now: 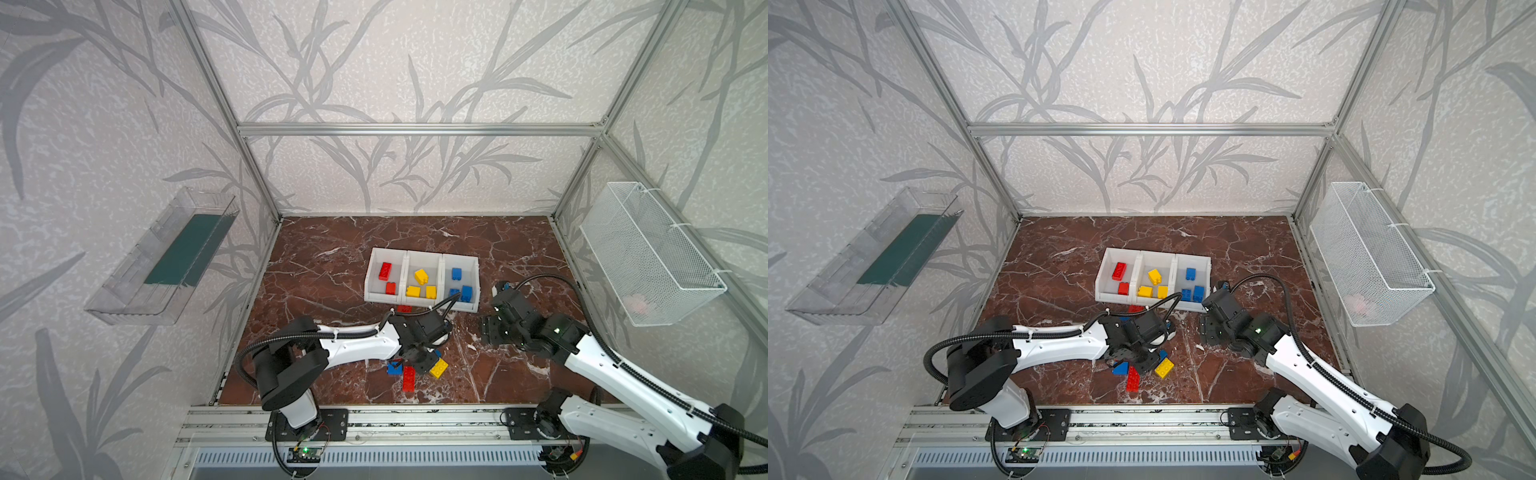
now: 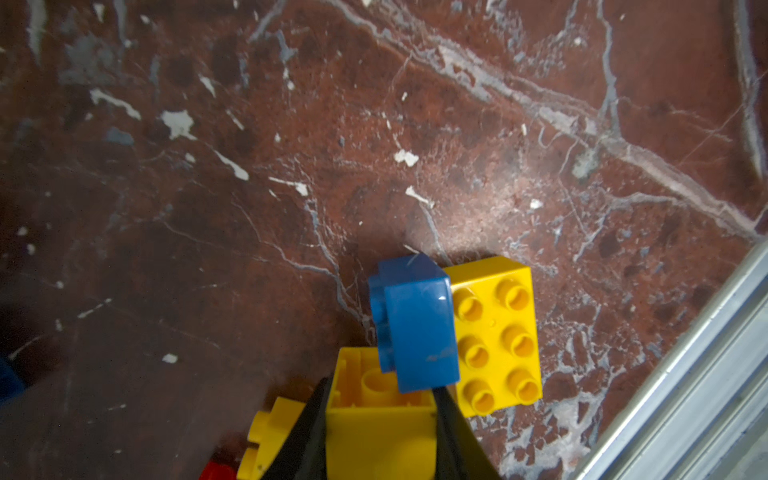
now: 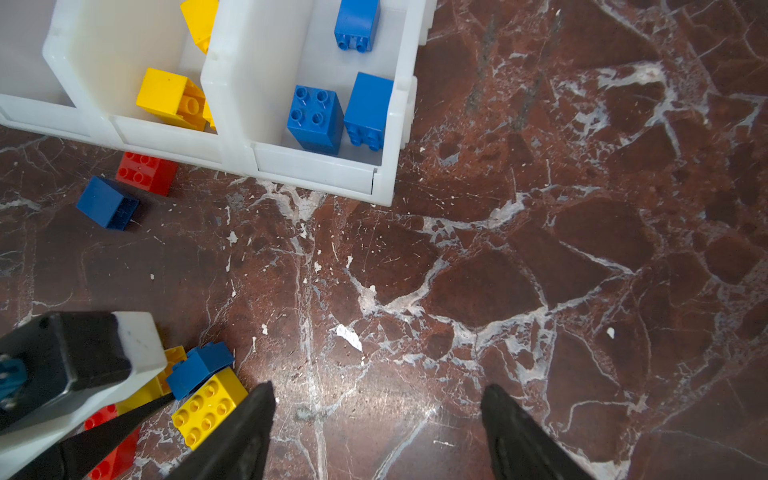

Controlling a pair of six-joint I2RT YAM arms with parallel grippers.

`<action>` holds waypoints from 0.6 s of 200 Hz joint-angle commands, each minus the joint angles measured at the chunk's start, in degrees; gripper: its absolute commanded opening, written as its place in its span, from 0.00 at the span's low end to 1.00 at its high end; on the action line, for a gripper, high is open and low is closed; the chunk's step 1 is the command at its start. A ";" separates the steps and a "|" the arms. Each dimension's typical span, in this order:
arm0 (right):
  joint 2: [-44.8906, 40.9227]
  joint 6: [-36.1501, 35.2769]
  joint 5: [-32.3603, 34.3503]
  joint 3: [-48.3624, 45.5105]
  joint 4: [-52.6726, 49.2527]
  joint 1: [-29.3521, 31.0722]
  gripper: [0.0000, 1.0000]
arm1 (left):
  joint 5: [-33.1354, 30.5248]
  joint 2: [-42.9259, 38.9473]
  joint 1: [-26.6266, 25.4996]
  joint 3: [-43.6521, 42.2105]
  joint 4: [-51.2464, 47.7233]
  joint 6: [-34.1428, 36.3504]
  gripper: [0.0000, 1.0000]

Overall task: Sort the legos into containers by color
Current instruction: 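Lower the left gripper to the pile and grasp a yellow brick, then carry the yellow brick into the middle compartment and open the left gripper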

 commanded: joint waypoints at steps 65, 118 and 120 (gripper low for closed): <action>-1.50 0.98 0.83 -1.53 -0.28 -0.36 0.78 | -7.98 -4.76 12.83 8.67 -0.89 2.36 0.32; -3.33 1.15 1.12 -1.98 -1.39 -0.37 0.78 | -9.82 4.76 20.36 20.75 0.25 5.38 0.32; -3.44 1.20 1.09 -2.00 -1.51 -0.37 0.78 | -9.81 5.13 20.54 21.42 0.09 5.49 0.32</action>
